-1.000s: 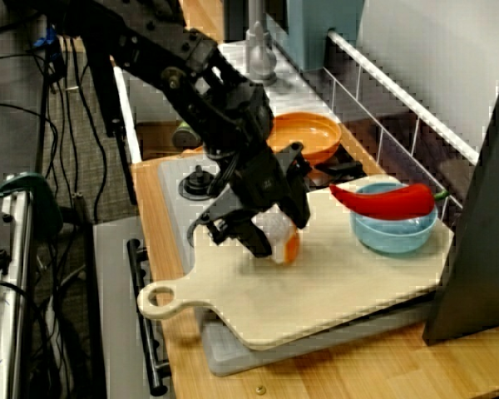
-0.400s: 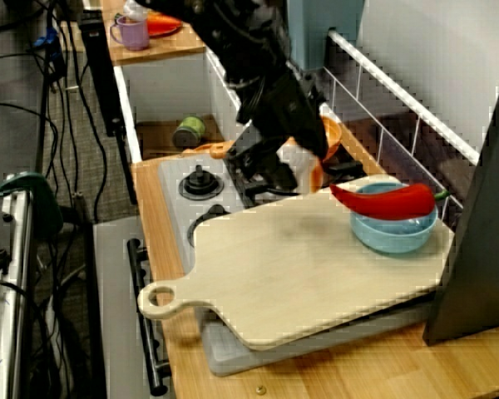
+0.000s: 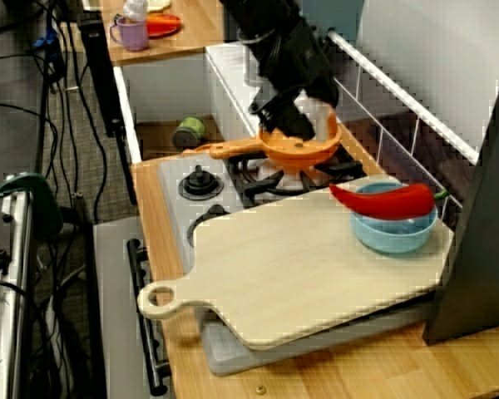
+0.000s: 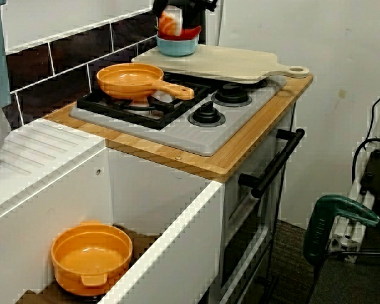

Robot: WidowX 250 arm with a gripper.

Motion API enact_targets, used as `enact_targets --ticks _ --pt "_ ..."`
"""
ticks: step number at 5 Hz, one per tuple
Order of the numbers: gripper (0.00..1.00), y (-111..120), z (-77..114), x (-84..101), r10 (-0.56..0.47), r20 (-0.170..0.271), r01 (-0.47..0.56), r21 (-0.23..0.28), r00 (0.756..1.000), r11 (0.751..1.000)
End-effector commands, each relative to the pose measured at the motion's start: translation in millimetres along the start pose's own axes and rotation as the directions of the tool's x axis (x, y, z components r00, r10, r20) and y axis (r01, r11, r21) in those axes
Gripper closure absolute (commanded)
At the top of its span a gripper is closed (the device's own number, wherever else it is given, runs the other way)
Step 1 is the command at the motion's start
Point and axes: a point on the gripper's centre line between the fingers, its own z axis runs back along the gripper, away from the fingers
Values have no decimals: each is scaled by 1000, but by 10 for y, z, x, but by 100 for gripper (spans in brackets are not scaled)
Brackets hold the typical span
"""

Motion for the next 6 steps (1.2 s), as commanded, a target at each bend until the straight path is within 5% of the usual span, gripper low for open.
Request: enact_targets --ticks 1,2,6 --pt "100 627 109 -481 167 2 -167 80 986 983" --pt "100 701 105 -628 190 -20 -189 52 982 981" --pt "100 270 107 -644 111 -41 -109 39 993 993"
